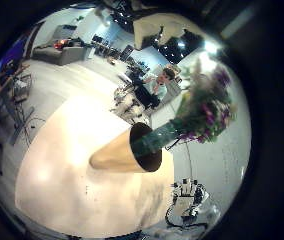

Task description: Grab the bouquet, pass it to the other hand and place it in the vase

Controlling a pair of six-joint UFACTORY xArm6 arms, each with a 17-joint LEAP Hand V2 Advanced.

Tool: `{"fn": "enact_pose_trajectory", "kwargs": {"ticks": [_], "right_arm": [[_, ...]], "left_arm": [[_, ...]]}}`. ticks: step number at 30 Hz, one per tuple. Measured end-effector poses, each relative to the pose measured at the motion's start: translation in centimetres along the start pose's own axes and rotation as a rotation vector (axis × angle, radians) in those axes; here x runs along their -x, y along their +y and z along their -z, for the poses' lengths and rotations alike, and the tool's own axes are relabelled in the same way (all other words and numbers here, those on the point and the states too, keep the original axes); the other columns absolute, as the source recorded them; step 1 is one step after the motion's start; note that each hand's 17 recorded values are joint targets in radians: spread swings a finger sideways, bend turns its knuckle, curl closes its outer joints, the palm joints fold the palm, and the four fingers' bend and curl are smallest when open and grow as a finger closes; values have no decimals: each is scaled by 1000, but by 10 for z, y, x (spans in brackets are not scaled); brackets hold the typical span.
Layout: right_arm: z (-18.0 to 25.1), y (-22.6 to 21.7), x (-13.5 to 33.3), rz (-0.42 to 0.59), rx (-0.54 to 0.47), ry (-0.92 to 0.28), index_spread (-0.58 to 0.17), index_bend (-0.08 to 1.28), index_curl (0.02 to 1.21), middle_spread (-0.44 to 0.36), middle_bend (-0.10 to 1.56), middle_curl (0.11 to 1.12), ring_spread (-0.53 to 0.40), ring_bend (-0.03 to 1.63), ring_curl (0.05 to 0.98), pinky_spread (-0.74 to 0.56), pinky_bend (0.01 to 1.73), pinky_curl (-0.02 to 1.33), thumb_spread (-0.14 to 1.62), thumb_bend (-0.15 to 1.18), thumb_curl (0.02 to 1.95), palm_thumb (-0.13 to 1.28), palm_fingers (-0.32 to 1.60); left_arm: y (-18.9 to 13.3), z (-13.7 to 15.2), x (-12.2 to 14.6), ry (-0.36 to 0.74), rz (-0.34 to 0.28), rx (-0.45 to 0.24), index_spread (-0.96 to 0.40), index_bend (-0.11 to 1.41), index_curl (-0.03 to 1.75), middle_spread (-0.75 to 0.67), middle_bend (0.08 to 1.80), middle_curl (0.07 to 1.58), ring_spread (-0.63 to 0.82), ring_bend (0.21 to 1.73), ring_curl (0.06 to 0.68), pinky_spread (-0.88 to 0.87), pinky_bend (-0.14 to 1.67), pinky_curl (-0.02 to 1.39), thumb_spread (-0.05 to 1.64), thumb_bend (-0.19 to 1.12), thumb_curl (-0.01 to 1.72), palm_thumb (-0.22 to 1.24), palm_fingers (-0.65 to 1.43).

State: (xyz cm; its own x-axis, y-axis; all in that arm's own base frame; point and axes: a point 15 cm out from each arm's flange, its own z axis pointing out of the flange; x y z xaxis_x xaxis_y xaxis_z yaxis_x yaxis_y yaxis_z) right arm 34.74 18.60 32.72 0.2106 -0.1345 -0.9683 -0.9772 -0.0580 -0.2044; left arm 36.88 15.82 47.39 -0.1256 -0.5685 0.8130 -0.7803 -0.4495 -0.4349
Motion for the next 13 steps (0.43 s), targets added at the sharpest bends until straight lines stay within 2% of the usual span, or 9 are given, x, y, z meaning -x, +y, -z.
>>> {"fn": "enact_pose_trajectory", "kwargs": {"ticks": [7,13], "right_arm": [[-2,3,2,9,7,-5,-306,165,276,124,178,271,186,324,269,351,410,322,992,-25,441,772,-4],[-4,10,11,23,32,-40,-310,166,277,124,176,271,176,333,271,350,415,323,992,-25,441,772,-3]], "left_arm": [[35,18,-20,-38,-16,-21,162,120,132,611,166,175,693,447,199,652,277,298,748,-39,337,264,-133],[62,17,-30,-75,-6,-23,159,125,135,606,170,174,687,449,204,650,270,303,745,-41,335,260,-118]]}}
